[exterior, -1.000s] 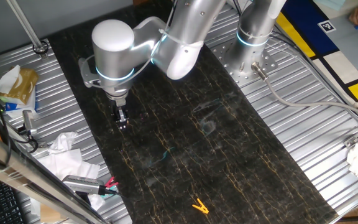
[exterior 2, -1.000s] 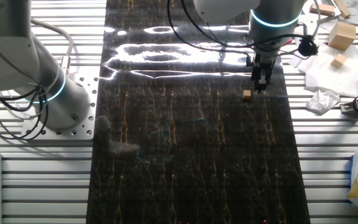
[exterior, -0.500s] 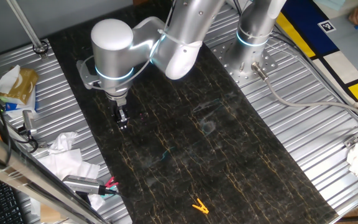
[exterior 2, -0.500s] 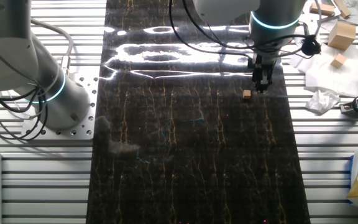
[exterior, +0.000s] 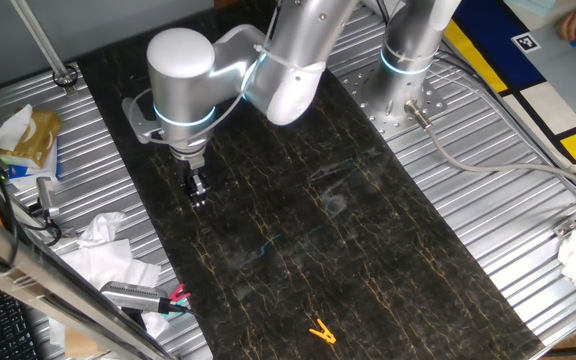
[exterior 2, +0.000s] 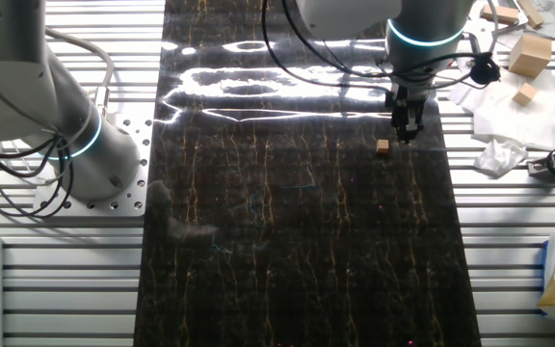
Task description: Hold a small block with the gripper and sweep it from left to right on the table
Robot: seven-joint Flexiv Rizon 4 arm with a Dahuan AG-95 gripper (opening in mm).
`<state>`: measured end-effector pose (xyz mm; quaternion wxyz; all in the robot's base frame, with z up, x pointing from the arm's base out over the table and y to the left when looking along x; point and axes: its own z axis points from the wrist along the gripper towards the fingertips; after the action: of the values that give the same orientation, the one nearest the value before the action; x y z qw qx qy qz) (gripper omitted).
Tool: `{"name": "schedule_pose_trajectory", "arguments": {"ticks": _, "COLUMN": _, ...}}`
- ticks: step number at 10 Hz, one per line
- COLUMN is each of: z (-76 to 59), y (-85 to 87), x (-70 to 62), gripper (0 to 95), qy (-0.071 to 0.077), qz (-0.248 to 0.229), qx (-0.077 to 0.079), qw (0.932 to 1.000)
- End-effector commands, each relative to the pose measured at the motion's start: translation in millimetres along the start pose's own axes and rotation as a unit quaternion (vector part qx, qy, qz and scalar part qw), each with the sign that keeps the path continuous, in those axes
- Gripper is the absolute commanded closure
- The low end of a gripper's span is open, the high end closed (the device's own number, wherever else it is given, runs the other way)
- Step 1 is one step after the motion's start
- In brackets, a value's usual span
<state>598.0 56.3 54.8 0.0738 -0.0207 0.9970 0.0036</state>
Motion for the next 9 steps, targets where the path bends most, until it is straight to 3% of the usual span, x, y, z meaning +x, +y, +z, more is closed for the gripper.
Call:
{"name": "schedule_pose_trajectory", "arguments": {"ticks": 1, "z": -0.4, "y": -0.4, "x": 0.0, "gripper": 57.0, "qy": 0.0, "qz": 0.001, "qx": 0.004, "qw": 1.0}}
{"name": "schedule_pose_trajectory", "arguments": {"ticks": 9, "z": -0.6, "y": -0.6, "x": 0.2, "gripper": 57.0, "qy": 0.003, "qz": -0.001, "qx": 0.005, "qw": 1.0}}
